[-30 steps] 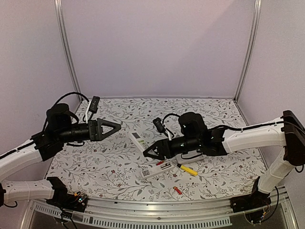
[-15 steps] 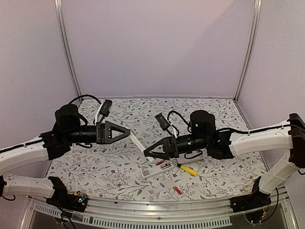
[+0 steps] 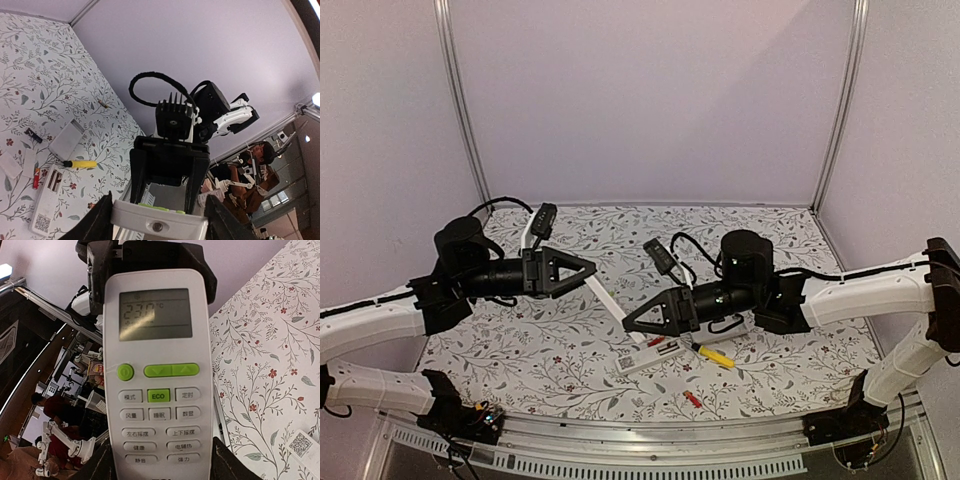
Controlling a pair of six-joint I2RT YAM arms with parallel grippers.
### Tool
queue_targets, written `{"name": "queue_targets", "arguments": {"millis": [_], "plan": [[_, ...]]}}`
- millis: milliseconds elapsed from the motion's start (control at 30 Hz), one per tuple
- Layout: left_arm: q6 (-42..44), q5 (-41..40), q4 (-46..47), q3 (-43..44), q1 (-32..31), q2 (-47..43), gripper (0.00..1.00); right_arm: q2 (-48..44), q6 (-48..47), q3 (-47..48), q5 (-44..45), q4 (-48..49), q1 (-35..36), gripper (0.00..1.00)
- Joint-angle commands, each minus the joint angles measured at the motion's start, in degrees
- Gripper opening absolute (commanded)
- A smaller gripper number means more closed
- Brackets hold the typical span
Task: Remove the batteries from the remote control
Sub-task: Pass from the right arm to the left, then pass from the left arm to the right
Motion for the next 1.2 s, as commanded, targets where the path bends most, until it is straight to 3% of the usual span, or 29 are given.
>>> {"name": "queue_targets", "arguments": {"millis": [0,100,233,433,567,767,900,1000,1167], "plan": [[-1.9,0.3,2.2,-0.6,-1.1,1.1,0.55,0.2,-0.2,1.4,-0.2,1.5,-0.2,0.43],[-2.4,0.4,2.4,-0.6,-1.3,1.3,0.54,0.4,-0.5,1.5,-0.3,1.2,-0.2,0.43],[-3.3,-0.9,2.5,-0.8,-1.5,0.7,0.39,-0.1,-0.6,1.1,1.5,0.6,-0.2,0.48],[-6.7,-6.4,1.3,-2.1,-1.6,-1.2,0.27,-2.5,-1.8,-0.2,7.5,-2.4,-0.2,0.88],[-8.9,-10.6,0.6,-3.7,-1.6,-2.1,0.21,-4.4,-4.4,-0.9,14.4,-6.3,0.3,0.95],[-10.5,-15.3,-2.8,-4.2,-1.6,-2.5,0.21,-7.1,-12.8,1.5,34.8,-17.2,6.6,0.96],[-11.1,-16.6,-3.1,-4.5,-1.6,-2.6,0.21,-7.1,-16.6,2.7,43.9,-20.1,9.9,0.94],[-11.2,-16.5,-3.2,-4.4,-1.6,-2.3,0.21,-5.6,-18.8,5.4,48.3,-23.5,11.9,0.88],[-11.5,-16.4,-3.0,-4.6,-1.6,-2.1,0.20,-1.3,-21.7,9.3,52.5,-26.5,14.6,0.68]]}}
